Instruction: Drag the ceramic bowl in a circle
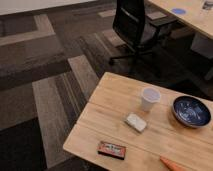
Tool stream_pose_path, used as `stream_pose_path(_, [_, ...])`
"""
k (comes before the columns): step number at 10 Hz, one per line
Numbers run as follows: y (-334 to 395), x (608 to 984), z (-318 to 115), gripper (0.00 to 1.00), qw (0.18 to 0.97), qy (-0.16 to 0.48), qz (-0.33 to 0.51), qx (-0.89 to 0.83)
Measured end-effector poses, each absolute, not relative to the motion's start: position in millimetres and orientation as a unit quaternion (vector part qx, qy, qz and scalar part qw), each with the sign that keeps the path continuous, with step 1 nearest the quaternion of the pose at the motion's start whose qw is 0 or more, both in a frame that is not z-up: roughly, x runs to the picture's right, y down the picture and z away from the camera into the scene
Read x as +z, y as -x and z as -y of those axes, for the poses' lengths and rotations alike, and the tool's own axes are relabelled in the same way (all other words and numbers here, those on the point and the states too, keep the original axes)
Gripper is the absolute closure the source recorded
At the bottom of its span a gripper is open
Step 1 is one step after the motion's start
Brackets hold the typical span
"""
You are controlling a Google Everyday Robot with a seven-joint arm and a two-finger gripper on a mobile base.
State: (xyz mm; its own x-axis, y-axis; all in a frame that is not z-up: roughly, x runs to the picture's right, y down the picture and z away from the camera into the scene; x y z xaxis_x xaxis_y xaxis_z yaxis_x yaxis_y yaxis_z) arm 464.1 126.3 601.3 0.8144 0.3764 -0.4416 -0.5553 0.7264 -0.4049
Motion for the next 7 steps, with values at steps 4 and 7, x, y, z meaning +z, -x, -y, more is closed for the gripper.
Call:
stream_pose_path(4, [-391.3,626.9,-88.3,0.35,0.943,0.280,-0.111,0.142])
stream_pose_path(7, [-368.8,658.4,-47.1,0.35,0.948,0.293,-0.082,0.094])
